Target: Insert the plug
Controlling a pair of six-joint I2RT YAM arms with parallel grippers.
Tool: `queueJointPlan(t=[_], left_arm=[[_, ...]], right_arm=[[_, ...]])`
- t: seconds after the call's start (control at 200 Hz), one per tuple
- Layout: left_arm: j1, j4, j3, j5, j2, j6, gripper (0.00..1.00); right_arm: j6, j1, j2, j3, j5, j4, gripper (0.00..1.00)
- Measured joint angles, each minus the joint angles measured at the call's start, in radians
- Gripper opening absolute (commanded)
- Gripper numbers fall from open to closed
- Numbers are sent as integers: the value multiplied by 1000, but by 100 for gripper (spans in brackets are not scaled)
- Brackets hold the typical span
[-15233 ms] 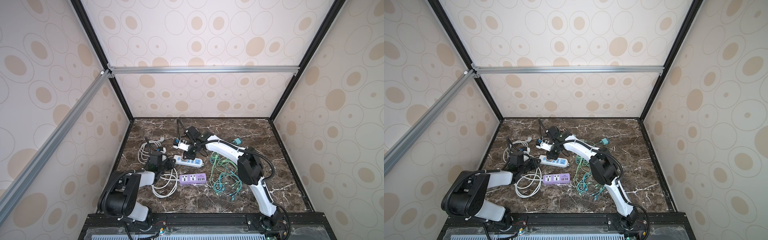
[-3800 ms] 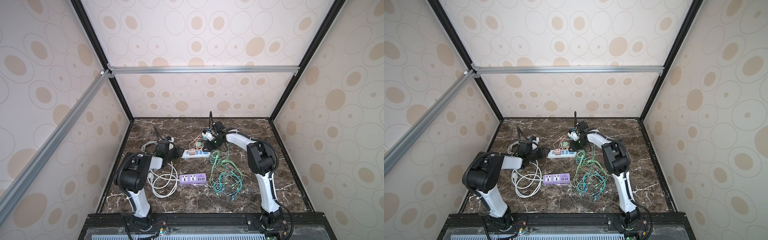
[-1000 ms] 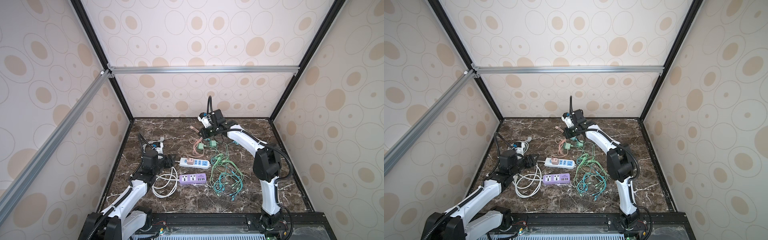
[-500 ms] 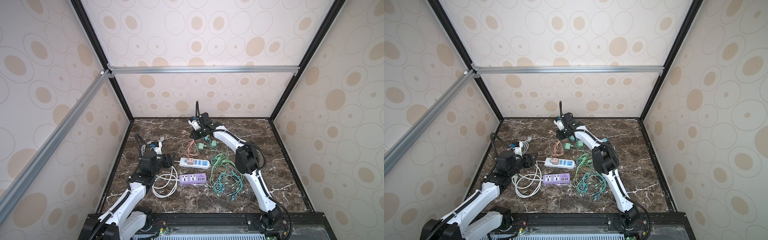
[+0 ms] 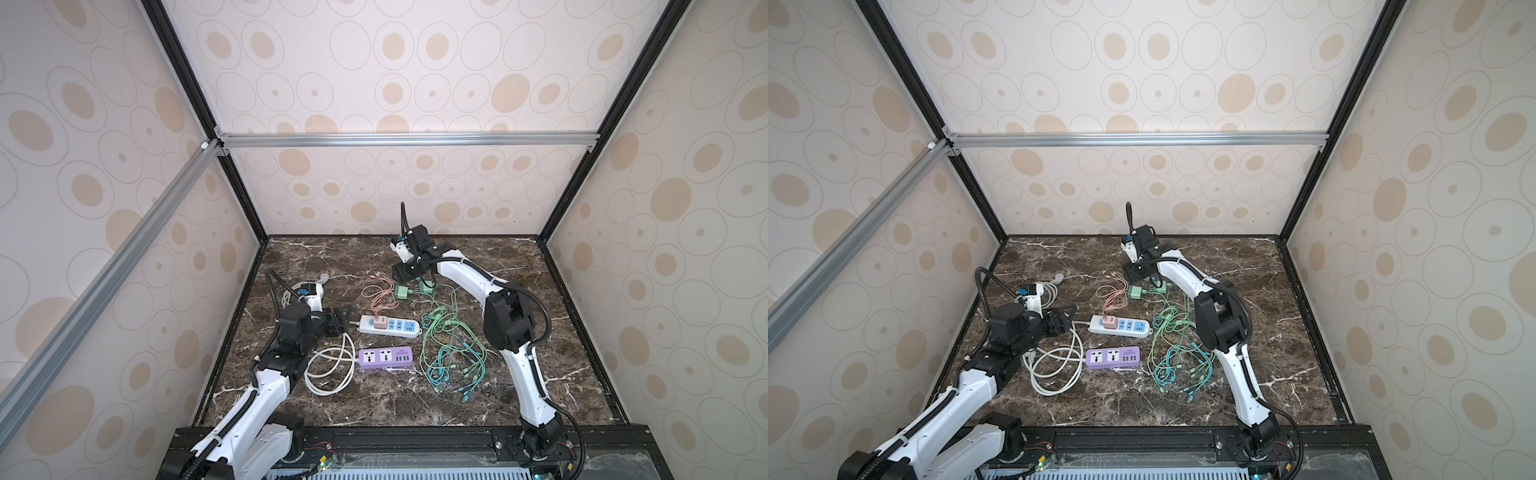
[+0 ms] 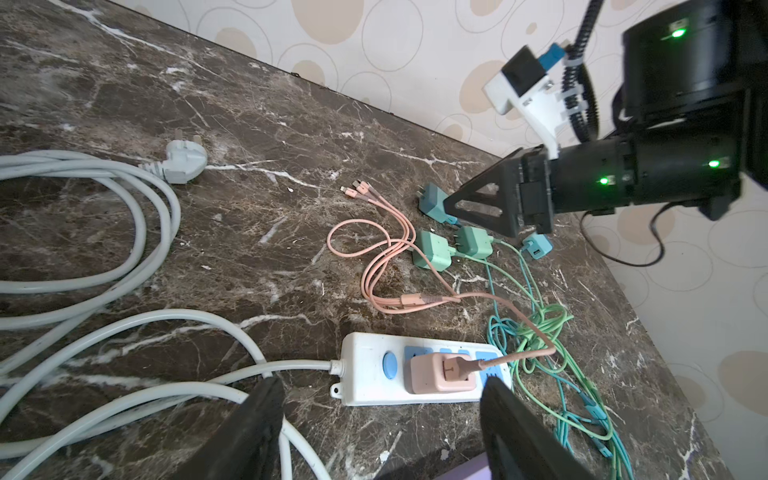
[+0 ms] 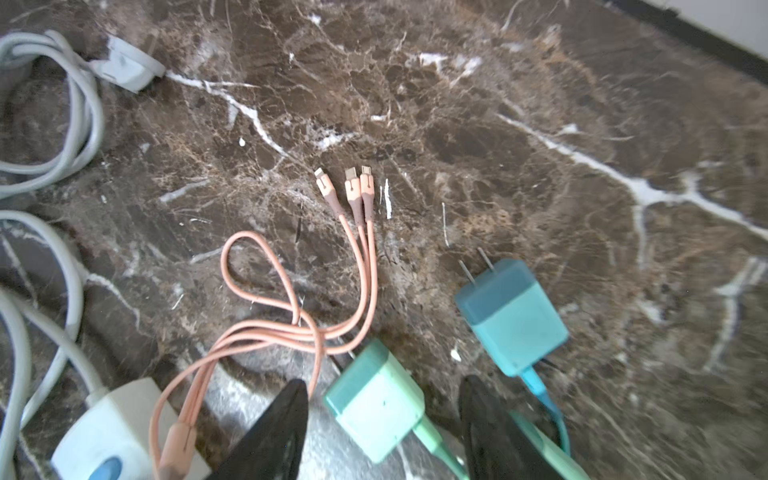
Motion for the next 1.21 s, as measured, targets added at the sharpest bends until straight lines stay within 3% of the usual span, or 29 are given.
queueJointPlan(t=[0.21, 0.48, 0.745, 0.995, 1.205], left_arm=[[0, -6, 0, 14, -6, 1, 77], [0, -14, 0, 20, -45, 5, 80], [0, -33, -1, 21, -55, 10, 82], [0, -33, -1, 28, -71, 11, 83], [0, -34, -1, 34, -85, 11, 83]], right_arm=[[-29, -72, -185, -132, 36, 21, 63], [90, -246, -267, -375, 102, 82, 63], [151, -255, -279, -520, 110, 134, 63], [-3, -253, -275, -502, -44, 151, 66], [-189, -242, -227, -419, -75, 141, 66]])
